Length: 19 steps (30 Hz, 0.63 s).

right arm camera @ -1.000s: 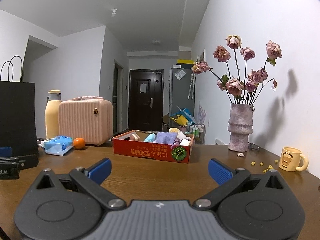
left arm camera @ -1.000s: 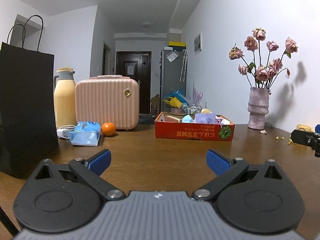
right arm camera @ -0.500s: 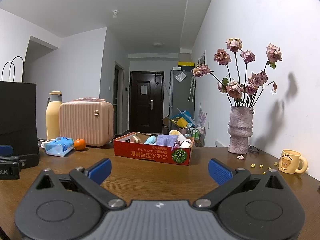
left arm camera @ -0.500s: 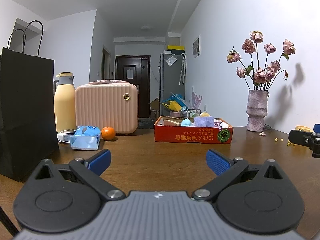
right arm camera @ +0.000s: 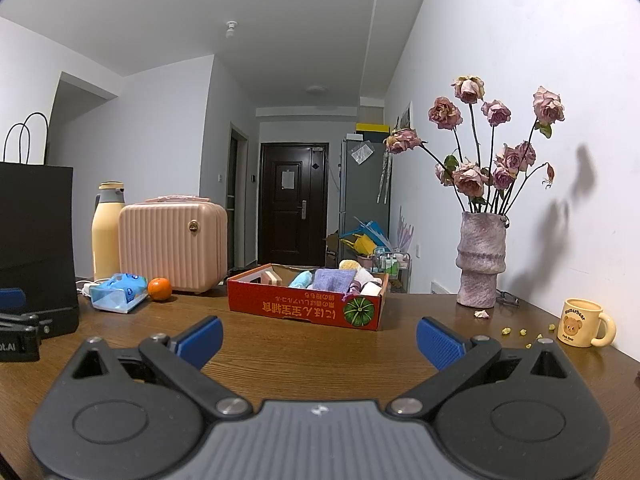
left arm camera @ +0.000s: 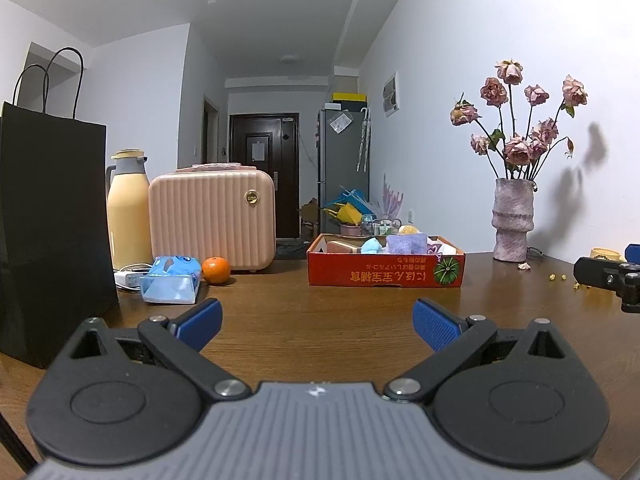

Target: Organize soft objects

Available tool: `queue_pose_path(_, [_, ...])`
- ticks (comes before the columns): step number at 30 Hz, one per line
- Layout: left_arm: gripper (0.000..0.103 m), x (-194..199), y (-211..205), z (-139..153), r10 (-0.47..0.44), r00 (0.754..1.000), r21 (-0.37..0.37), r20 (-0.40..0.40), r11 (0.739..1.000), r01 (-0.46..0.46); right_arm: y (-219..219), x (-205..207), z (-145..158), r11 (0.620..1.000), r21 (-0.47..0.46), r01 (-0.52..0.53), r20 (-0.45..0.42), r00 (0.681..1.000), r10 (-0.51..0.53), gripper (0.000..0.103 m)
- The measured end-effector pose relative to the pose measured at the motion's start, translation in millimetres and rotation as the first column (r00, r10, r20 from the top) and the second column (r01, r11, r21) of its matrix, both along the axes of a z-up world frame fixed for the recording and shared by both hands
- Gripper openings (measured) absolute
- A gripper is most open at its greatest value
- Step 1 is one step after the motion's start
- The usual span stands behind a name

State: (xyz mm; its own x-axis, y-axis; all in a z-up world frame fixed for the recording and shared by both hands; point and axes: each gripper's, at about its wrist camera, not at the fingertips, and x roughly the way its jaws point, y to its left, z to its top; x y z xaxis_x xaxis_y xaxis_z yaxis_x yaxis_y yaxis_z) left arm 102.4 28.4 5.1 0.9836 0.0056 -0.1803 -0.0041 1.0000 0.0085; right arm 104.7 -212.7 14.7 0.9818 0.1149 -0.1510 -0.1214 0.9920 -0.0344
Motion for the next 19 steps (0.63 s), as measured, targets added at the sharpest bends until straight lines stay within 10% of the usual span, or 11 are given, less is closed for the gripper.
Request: queue_pose_path(19, [0.103, 1.0, -2.3, -2.6, -0.015, 1.0, 0.018, 0.009, 1.0, 0.015, 3.6, 1.6, -2.1, 1.0, -0.004, -0.003, -0.01, 1.0, 0.003, 0.103])
